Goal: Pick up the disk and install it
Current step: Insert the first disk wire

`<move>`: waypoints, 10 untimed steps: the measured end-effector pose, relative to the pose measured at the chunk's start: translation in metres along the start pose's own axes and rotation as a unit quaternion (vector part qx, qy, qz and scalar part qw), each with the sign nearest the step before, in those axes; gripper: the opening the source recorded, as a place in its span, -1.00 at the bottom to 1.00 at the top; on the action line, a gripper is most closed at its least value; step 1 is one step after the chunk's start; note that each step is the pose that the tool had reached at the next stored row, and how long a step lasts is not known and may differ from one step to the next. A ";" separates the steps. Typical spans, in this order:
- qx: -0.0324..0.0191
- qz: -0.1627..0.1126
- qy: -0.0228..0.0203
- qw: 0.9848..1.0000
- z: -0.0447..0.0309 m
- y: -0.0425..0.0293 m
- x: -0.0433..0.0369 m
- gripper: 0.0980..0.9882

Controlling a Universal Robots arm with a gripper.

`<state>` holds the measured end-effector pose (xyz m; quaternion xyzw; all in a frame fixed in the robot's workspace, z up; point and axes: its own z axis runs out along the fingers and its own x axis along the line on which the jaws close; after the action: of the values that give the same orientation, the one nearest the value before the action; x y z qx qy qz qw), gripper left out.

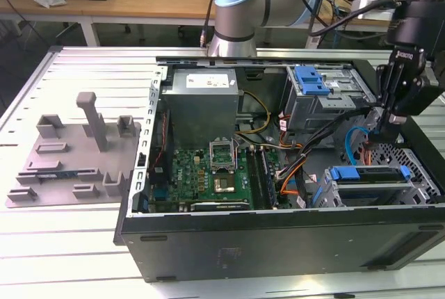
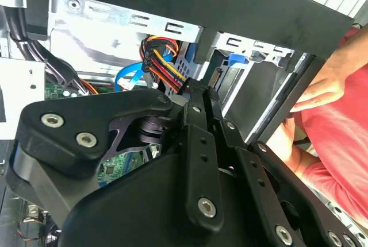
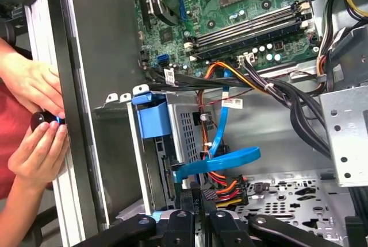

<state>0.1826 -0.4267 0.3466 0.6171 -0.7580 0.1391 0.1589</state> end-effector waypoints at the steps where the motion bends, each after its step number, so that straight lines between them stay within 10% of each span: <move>1: 0.000 0.000 -0.002 1.000 0.0003 -0.0002 0.0017 -0.84; 10: -0.001 -0.001 -0.027 1.000 0.0025 0.0002 0.0210 -0.84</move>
<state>0.1783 -0.4465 0.3530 0.6208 -0.7618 0.1214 0.1397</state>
